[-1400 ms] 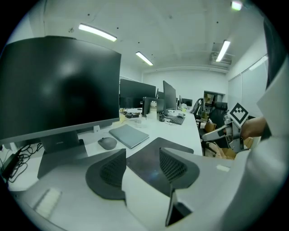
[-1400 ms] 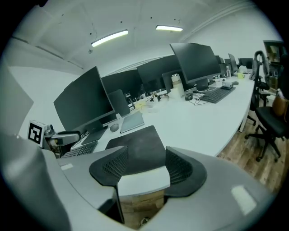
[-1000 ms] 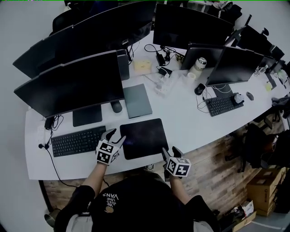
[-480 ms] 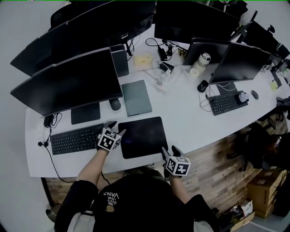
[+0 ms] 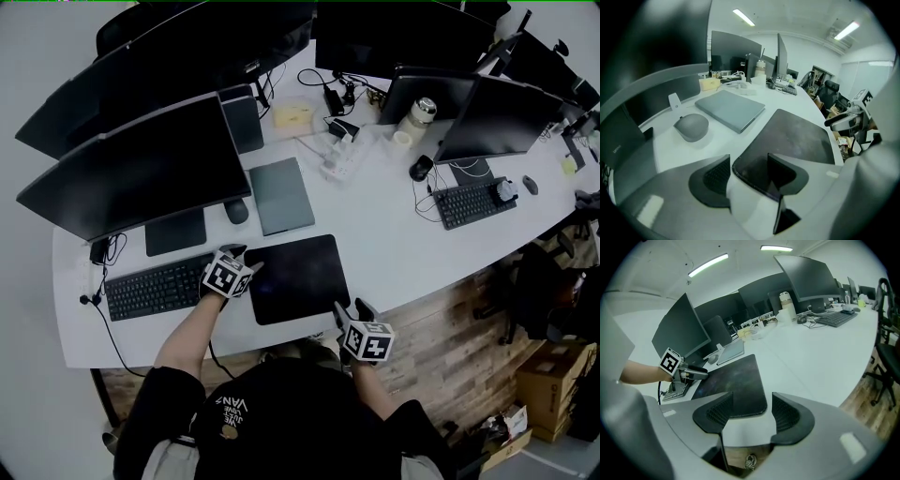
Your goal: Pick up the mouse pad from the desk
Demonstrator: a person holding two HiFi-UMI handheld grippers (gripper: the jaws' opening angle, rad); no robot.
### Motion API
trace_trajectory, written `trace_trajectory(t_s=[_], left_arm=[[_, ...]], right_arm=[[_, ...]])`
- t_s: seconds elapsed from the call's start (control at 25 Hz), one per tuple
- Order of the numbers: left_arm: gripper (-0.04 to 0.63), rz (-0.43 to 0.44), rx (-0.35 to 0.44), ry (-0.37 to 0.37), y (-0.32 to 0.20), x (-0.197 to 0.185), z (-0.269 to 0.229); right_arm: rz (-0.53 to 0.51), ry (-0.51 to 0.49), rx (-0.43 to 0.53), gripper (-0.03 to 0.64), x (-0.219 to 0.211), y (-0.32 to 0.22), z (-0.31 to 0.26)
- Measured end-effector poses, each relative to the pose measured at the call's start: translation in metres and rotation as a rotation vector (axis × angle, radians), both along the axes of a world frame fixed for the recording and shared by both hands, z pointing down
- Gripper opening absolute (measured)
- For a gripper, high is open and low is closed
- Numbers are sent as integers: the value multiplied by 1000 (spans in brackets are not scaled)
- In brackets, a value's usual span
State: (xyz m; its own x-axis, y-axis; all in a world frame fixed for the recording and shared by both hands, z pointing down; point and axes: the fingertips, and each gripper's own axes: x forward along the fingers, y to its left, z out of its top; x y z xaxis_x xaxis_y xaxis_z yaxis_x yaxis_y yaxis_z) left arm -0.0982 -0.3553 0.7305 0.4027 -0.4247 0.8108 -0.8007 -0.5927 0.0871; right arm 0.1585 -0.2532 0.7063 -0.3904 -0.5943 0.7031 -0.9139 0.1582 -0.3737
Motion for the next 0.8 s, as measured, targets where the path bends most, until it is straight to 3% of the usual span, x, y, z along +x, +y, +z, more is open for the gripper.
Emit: trace_trajectory(t_s=[0.4, 0.56, 0.72, 0.8], left_arm=[[216, -30, -54, -6, 2, -1, 2], [165, -10, -89, 2, 7, 5, 7], [52, 15, -98, 36, 13, 16, 6], [51, 14, -84, 35, 14, 17, 5]], right_arm=[[3, 20, -13, 250, -12, 3, 7], [17, 85, -7, 250, -8, 1, 11], [19, 142, -8, 247, -8, 1, 14], [15, 168, -5, 247, -8, 0, 14]])
